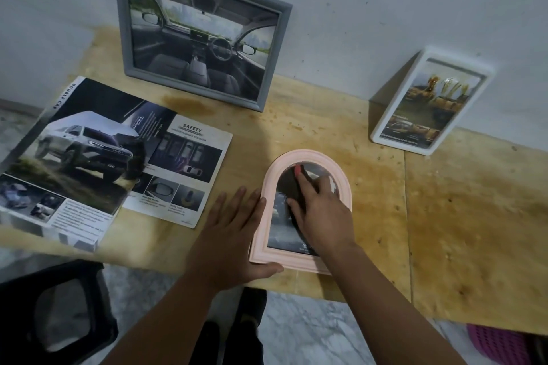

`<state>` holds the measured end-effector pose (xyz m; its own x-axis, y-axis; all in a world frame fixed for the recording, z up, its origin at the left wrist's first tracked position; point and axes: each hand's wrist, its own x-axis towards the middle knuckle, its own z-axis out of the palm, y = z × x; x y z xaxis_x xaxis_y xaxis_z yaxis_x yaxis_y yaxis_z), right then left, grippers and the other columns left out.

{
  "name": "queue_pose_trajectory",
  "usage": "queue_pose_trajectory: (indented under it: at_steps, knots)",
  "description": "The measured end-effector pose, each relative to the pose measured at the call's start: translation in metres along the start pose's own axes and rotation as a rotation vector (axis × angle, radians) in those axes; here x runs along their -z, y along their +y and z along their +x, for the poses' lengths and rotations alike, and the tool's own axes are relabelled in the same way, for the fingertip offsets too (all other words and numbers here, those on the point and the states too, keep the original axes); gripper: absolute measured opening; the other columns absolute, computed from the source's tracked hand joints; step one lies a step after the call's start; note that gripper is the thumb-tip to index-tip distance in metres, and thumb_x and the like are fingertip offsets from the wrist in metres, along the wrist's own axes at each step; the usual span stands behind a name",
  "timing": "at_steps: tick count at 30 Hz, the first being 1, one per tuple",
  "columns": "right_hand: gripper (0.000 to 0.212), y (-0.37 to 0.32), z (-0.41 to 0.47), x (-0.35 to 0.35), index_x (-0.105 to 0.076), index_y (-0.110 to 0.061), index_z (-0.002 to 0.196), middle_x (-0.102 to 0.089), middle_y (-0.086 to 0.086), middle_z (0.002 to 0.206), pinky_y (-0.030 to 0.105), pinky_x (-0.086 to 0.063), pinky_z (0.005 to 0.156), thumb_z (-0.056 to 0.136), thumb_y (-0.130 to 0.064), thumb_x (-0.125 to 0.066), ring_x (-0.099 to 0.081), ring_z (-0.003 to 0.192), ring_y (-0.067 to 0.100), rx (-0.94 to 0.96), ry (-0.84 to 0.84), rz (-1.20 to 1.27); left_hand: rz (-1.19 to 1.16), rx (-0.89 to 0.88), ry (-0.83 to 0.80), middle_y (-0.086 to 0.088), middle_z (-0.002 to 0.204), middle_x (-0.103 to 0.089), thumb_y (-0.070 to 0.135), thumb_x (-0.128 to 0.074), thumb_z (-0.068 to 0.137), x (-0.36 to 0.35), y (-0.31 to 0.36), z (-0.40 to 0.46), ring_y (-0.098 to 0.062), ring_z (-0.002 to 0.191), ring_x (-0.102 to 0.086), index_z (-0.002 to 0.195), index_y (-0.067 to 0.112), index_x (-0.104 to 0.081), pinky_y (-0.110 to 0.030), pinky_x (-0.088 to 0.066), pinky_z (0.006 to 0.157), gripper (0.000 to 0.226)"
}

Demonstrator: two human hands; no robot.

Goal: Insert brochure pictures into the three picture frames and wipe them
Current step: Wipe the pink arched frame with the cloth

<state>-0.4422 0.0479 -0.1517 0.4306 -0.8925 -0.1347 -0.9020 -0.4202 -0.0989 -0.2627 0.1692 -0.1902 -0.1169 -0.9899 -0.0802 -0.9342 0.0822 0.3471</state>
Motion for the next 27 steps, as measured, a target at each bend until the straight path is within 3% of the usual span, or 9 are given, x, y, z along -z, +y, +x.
queue_pose_trajectory:
  at_steps: [4, 8, 11, 13, 15, 17, 21, 25, 27]
  knots:
    - [0.055, -0.003, -0.013, 0.0, -0.038, -0.024, 0.156, -0.049, 0.007, 0.146, 0.041, -0.059, 0.07, 0.104, -0.037, -0.048, -0.068, 0.101, 0.032, -0.008, -0.059, 0.096, -0.002, -0.01, 0.011, -0.009, 0.171, -0.018, 0.095, -0.044, 0.074, -0.001, -0.001, 0.0, -0.031, 0.159, -0.009, 0.161, 0.009, -0.028, -0.061, -0.018, 0.124, 0.123]
    - [0.049, -0.007, -0.046, 0.01, -0.048, -0.028, 0.15, -0.059, 0.002, 0.123, 0.035, -0.056, 0.07, 0.102, -0.037, -0.053, -0.068, 0.093, 0.025, 0.05, -0.182, 0.231, -0.015, -0.007, 0.006, -0.009, 0.171, -0.019, 0.095, -0.044, 0.074, -0.001, 0.0, -0.001, -0.03, 0.159, -0.009, 0.16, 0.009, -0.029, -0.061, -0.02, 0.124, 0.123]
    - [0.033, 0.003, -0.042, 0.031, -0.065, -0.033, 0.133, -0.073, -0.003, 0.103, 0.035, -0.06, 0.073, 0.1, -0.028, -0.061, -0.073, 0.08, 0.018, -0.044, -0.427, 0.669, -0.013, -0.005, 0.015, -0.008, 0.171, -0.019, 0.095, -0.044, 0.074, -0.001, 0.0, 0.0, -0.03, 0.159, -0.009, 0.16, 0.009, -0.03, -0.06, -0.02, 0.124, 0.123]
    - [0.03, 0.011, -0.025, 0.042, -0.069, -0.035, 0.125, -0.077, -0.001, 0.093, 0.032, -0.06, 0.072, 0.1, -0.021, -0.063, -0.074, 0.08, 0.018, -0.141, -0.379, 0.86, -0.013, -0.007, 0.029, -0.009, 0.17, -0.02, 0.095, -0.045, 0.073, -0.001, 0.0, 0.0, -0.03, 0.159, -0.01, 0.159, 0.009, -0.031, -0.06, -0.02, 0.124, 0.123]
    - [0.032, 0.019, -0.001, 0.039, -0.069, -0.031, 0.129, -0.075, -0.005, 0.102, 0.028, -0.052, 0.078, 0.099, -0.02, -0.063, -0.069, 0.093, 0.015, -0.17, -0.133, 0.745, -0.009, -0.006, 0.036, -0.009, 0.17, -0.022, 0.095, -0.047, 0.072, 0.0, 0.0, 0.0, -0.031, 0.159, -0.012, 0.159, 0.009, -0.032, -0.061, -0.02, 0.124, 0.124]
    - [0.034, 0.018, 0.02, 0.029, -0.067, -0.024, 0.132, -0.069, -0.002, 0.107, 0.026, -0.043, 0.08, 0.099, -0.021, -0.061, -0.062, 0.097, 0.017, -0.156, -0.005, 0.559, 0.001, -0.009, 0.037, -0.009, 0.169, -0.023, 0.095, -0.048, 0.071, -0.001, 0.0, 0.0, -0.031, 0.159, -0.014, 0.159, 0.008, -0.033, -0.061, -0.02, 0.123, 0.124]
    - [0.034, -0.003, 0.027, 0.011, -0.061, -0.021, 0.133, -0.064, 0.01, 0.12, 0.038, -0.051, 0.08, 0.102, -0.028, -0.05, -0.063, 0.101, 0.032, -0.074, -0.103, 0.346, 0.023, -0.012, 0.032, -0.01, 0.169, -0.023, 0.095, -0.047, 0.071, -0.002, 0.0, 0.0, -0.032, 0.158, -0.014, 0.159, 0.008, -0.032, -0.062, -0.022, 0.123, 0.124]
    - [0.032, -0.012, -0.013, 0.014, -0.061, -0.02, 0.131, -0.06, 0.006, 0.117, 0.037, -0.051, 0.07, 0.103, -0.028, -0.047, -0.064, 0.089, 0.029, 0.095, -0.17, 0.284, 0.013, -0.011, 0.028, -0.01, 0.168, -0.026, 0.095, -0.047, 0.072, -0.003, -0.001, 0.0, -0.031, 0.158, -0.015, 0.158, 0.008, -0.034, -0.062, -0.022, 0.122, 0.124]
    - [0.031, -0.008, -0.031, 0.023, -0.062, -0.023, 0.13, -0.062, 0.002, 0.118, 0.038, -0.052, 0.073, 0.103, -0.029, -0.048, -0.064, 0.091, 0.025, 0.158, -0.267, 0.283, 0.0, -0.014, 0.033, -0.01, 0.169, -0.024, 0.095, -0.047, 0.073, -0.003, -0.001, -0.001, -0.031, 0.159, -0.013, 0.159, 0.008, -0.032, -0.062, -0.022, 0.122, 0.123]
